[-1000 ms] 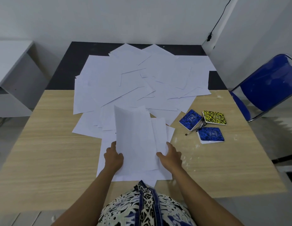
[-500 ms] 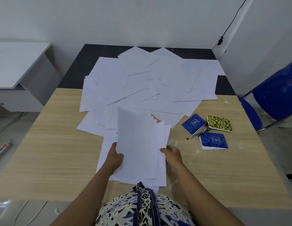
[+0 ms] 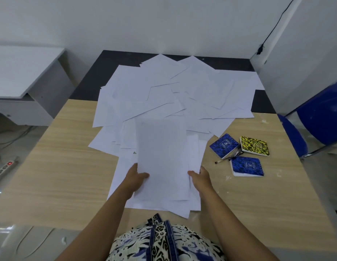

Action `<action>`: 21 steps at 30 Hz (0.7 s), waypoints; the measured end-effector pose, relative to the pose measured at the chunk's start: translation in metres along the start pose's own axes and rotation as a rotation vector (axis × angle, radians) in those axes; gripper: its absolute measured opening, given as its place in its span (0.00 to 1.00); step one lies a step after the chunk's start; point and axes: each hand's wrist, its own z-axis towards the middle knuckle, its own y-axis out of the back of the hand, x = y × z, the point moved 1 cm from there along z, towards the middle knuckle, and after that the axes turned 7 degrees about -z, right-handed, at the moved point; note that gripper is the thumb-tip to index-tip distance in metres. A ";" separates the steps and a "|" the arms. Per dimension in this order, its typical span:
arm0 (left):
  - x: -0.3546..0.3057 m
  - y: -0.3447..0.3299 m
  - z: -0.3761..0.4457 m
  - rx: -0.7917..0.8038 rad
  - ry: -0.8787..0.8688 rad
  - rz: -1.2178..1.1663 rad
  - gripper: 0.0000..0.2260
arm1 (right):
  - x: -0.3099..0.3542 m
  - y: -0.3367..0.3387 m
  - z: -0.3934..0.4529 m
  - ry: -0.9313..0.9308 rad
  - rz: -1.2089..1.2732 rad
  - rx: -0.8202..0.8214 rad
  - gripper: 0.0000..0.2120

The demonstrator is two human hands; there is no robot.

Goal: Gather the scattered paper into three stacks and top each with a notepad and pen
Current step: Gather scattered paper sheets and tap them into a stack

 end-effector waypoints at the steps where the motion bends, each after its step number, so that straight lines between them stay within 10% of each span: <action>1: 0.001 0.002 0.005 0.037 0.051 0.043 0.19 | -0.002 -0.004 0.001 -0.031 -0.013 -0.001 0.11; 13: -0.008 0.028 0.038 0.222 -0.075 0.461 0.20 | 0.028 -0.038 0.004 0.019 -0.142 -0.078 0.17; 21: -0.005 0.036 0.057 0.040 -0.043 0.885 0.27 | 0.020 -0.048 0.005 -0.058 -0.276 -0.094 0.21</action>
